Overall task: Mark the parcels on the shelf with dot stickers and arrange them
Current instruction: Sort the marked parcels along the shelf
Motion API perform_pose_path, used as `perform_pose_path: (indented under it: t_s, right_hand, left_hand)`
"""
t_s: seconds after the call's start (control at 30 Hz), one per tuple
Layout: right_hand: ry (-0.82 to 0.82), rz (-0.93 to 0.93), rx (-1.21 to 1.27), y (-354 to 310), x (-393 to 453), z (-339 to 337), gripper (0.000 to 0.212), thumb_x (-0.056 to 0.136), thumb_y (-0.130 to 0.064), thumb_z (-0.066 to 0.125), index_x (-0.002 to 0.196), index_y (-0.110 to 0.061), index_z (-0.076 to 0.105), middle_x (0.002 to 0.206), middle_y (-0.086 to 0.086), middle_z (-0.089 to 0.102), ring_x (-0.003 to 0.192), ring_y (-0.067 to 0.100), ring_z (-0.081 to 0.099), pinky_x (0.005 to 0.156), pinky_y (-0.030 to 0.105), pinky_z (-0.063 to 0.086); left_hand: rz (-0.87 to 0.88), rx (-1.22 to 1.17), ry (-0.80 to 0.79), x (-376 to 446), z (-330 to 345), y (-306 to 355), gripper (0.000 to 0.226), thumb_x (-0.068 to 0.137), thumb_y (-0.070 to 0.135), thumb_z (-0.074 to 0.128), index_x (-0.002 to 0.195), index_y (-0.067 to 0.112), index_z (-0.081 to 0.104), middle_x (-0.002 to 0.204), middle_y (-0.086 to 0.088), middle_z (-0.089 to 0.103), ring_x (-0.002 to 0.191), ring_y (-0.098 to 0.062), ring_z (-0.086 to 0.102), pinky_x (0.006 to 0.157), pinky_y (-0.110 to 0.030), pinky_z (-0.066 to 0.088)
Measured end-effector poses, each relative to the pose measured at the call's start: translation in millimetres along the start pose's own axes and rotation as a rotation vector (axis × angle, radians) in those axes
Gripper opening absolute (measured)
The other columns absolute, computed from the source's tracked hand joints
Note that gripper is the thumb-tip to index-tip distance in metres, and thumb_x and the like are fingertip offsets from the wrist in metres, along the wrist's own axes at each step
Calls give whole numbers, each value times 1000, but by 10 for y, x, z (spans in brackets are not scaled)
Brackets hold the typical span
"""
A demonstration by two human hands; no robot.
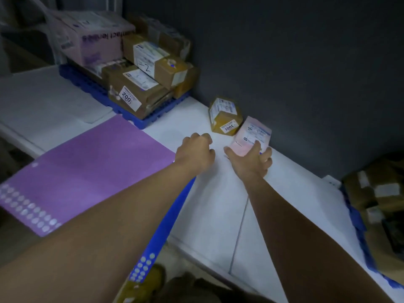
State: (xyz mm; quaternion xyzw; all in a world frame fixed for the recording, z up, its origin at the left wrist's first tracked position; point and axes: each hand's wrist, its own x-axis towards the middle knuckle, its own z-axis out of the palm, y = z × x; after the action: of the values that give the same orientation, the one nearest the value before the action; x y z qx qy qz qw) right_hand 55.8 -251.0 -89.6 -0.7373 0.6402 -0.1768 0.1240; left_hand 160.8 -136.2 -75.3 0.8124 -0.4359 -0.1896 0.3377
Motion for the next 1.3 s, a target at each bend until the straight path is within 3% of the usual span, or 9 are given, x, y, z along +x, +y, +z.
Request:
perform_pose_path:
  t_s: [0.13,0.3,0.43,0.57,0.7,0.87,1.0,1.13,1.3]
  right_hand:
    - [82,17,-57,-129,352,215,100,74,-75,55,148,-21,17,156,16,6,141,41,13,114,56,17]
    - [35,87,-83,-48,429,284,97,80,-65,57,149,-19,7,151,22,10,133,38,21,103,50,34]
    - [64,49,108,87,154,53,95,75,-55,66,147,-19,16,146,16,27,131,36,25,102,47,34]
    - [175,-116,299,245,-479,-304,92,71,-42,70,147,-20,23,149,6,29,133,31,24,107,44,31]
    - [232,-357,321,369,-1098,-662,88,63,-42,62,143,-25,29,152,-2,26,135,21,20,108,44,34]
    - [294,-745,313,396,-1551,-951,87,64,-41,67,139,-26,27,149,3,29,135,16,24,105,25,30]
    - [150,-852,385,284,-1707,-1094,93,68,-43,72,144,-33,20,155,-3,15,141,9,12,108,13,16]
    - [-162,-654,599,68,-1829,-1114,102,68,-61,73,141,-54,1,157,-19,-5,142,-2,-6,103,12,13]
    - [-503,-522,1004,-319,-1988,-810,111,69,-31,85,145,-49,6,147,-21,28,134,10,39,101,31,47]
  left_hand:
    - [-12,-39,11,202,106,-171,36,96,17,43,131,16,51,130,-11,48,120,-30,45,96,-43,44]
    - [-48,-144,12,238,161,-231,33,96,15,43,127,15,54,129,-9,50,118,-27,47,95,-39,46]
    - [-69,-235,4,75,144,-197,30,96,15,44,124,16,55,129,-8,51,117,-24,49,94,-32,44]
    - [-83,-408,-31,-240,36,-18,27,98,23,44,121,14,57,126,-5,56,111,-23,55,87,-27,44]
    - [-192,-615,-217,-638,-133,219,62,94,59,35,138,16,41,133,-1,50,119,-23,52,98,-33,42]
    - [-290,-944,-231,-1041,-368,290,54,86,58,55,116,25,25,98,4,55,95,-20,64,80,-36,56]
    - [-326,-1103,-114,-1273,-648,241,57,84,47,65,122,20,31,109,-4,58,89,-19,65,65,-28,55]
    - [-256,-1177,145,-1446,-905,72,46,89,35,63,116,28,26,119,-3,59,101,-20,63,53,-21,52]
    - [-165,-1155,339,-1518,-1164,-165,55,89,24,64,130,27,26,123,-3,58,107,-21,62,57,-21,56]
